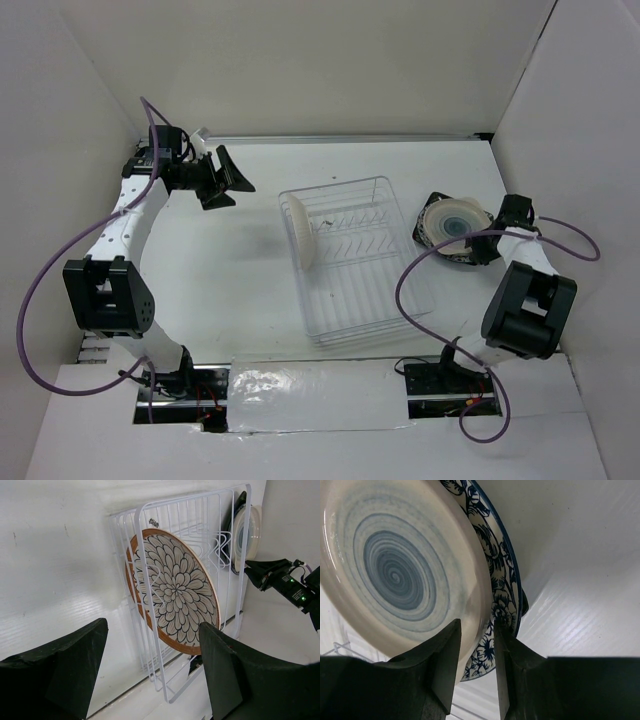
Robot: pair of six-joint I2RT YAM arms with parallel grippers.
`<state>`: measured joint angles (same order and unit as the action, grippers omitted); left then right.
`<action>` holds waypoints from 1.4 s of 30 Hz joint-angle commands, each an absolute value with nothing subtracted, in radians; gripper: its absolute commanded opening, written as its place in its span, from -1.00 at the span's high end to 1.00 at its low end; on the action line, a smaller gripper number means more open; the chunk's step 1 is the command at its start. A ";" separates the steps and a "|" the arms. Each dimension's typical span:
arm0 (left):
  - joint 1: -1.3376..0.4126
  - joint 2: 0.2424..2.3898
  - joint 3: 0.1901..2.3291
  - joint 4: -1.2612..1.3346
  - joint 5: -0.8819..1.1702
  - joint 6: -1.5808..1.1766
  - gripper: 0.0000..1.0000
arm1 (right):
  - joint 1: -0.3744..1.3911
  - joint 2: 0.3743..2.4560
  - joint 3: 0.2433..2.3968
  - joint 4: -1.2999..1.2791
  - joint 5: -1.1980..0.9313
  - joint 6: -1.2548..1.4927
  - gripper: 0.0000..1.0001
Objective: Load the plates into the dish rack
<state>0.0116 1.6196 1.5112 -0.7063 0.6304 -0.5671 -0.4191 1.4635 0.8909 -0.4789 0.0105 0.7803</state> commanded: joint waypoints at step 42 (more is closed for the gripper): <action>-0.314 1.686 2.095 -0.847 0.626 -0.413 -0.73 | -0.342 1.065 1.182 -0.615 -0.086 0.741 1.00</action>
